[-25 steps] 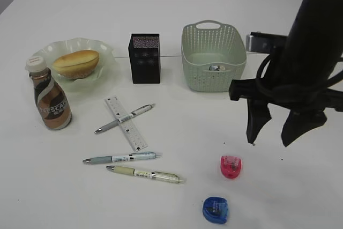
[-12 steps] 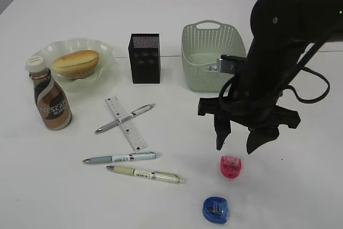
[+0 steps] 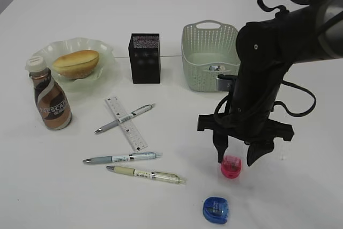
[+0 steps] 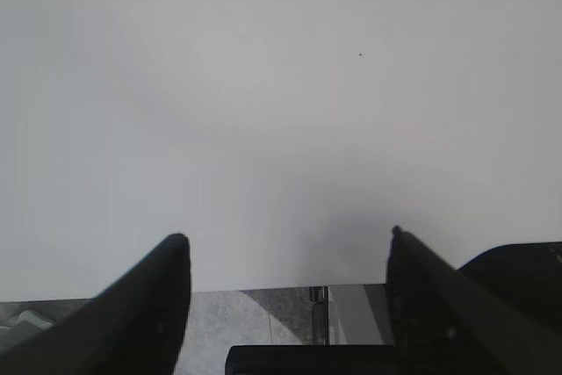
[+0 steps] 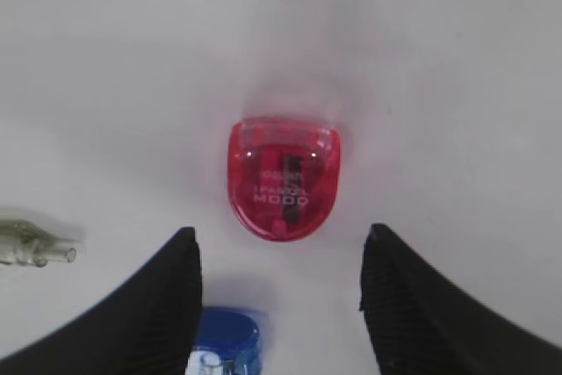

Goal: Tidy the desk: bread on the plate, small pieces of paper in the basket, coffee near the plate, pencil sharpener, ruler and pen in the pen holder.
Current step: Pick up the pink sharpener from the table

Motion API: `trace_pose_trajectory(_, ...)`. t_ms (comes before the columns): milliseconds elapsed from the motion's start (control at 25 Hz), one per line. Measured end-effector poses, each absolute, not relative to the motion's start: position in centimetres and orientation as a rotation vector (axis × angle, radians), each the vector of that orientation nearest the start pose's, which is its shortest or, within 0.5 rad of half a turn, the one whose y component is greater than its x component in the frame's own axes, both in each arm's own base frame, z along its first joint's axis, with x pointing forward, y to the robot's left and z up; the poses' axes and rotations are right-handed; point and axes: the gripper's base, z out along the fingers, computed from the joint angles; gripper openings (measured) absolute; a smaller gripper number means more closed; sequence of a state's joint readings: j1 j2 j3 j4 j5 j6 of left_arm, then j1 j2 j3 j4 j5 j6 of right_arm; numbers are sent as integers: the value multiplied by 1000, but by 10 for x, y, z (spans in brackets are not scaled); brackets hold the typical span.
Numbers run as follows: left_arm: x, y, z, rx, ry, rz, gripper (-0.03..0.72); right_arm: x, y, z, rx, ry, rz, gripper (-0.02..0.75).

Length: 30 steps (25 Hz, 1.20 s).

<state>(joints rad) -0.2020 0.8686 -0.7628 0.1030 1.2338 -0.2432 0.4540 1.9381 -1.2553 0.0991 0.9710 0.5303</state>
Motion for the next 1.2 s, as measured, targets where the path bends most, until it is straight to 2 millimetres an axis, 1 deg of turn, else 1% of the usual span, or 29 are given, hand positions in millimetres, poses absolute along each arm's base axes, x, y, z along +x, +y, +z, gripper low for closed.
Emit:
trace_pose_trajectory(280, 126, -16, 295, -20, 2807, 53, 510, 325, 165, 159, 197, 3096, 147, 426)
trace_pose_trajectory(560, 126, -16, 295, -19, 2807, 55, 510, 326, 165, 159, 192, 3088, 135, 426)
trace_pose_trajectory(880, 126, -16, 295, -19, 2806, 58, 510, 327, 165, 144, 198, 3132, 97, 426)
trace_pose_trajectory(1200, 126, -16, 295, -15, 2806, 59, 510, 328, 165, 137, 203, 3149, 82, 426)
